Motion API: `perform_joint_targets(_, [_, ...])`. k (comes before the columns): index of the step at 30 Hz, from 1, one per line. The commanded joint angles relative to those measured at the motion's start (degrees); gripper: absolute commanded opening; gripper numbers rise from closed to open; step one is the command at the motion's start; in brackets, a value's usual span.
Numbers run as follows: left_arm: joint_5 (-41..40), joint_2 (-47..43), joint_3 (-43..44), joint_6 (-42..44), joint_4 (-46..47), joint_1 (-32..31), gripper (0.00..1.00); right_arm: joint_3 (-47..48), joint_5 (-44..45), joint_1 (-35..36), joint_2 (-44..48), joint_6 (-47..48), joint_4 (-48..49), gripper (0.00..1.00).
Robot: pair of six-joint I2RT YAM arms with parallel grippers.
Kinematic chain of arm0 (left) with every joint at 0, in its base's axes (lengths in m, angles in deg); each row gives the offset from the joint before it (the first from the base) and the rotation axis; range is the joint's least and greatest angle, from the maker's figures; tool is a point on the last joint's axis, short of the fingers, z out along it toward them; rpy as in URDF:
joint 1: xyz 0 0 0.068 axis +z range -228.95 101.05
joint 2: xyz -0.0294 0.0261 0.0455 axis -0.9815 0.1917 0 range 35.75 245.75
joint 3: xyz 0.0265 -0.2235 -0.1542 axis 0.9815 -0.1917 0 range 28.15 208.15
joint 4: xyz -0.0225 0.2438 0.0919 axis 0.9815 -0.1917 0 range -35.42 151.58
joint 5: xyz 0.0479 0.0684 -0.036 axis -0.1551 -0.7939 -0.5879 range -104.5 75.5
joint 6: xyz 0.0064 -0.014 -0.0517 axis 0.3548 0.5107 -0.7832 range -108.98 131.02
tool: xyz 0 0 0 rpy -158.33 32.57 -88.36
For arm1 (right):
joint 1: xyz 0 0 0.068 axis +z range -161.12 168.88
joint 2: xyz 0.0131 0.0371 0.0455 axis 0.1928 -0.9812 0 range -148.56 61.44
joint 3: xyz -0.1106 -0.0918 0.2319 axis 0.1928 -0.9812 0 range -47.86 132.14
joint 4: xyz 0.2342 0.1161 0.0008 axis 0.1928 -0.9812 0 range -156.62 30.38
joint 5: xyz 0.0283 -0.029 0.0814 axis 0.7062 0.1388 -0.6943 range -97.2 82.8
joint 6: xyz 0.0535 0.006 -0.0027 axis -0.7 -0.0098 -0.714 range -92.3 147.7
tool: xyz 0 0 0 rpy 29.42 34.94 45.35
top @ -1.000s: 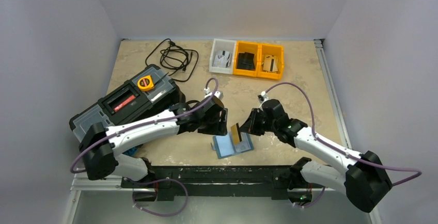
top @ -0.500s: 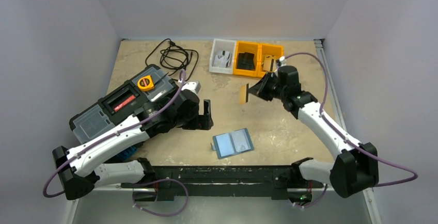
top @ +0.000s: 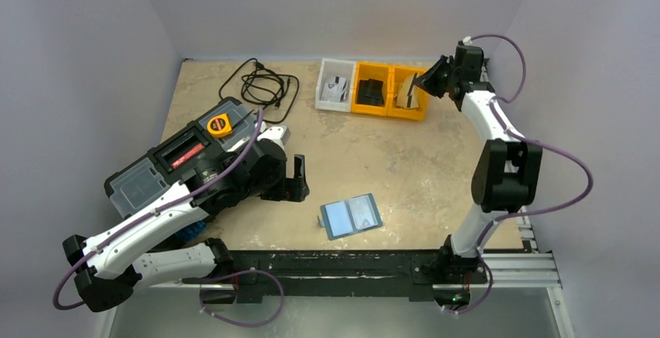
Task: Take the credit cards out of the card holder
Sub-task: Place the credit card in the storage box.
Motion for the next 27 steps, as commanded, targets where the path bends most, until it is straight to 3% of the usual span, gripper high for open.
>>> perform_joint_targets(1, [-0.68, -1.02, 1.55, 1.22, -0.61, 0.40, 0.91, 8.68, 0.81, -1.66, -6.24, 2.56, -1.36, 0.00])
perform_joint_targets(10, [-0.59, -0.27, 1.70, 1.48, -0.49, 0.62, 0.91, 27.09, 3.00, -2.33, -23.11, 5.13, -8.50, 0.00])
perform_joint_targets(18, [1.10, 1.84, 1.33, 1.18, 1.51, 0.72, 0.91, 29.83, 2.59, -2.15, -27.93, 6.12, -11.12, 0.01])
perform_joint_targets(23, [2.70, 3.16, -0.30, 0.73, 3.92, 0.76, 0.92, 29.05, 3.09, -1.79, -26.10, 6.80, -11.81, 0.23])
perform_joint_targets(27, [3.69, 4.93, -1.33, 0.87, 6.45, 0.76, 0.93, 30.17, 5.55, -0.67, -24.13, 7.12, -15.07, 0.32])
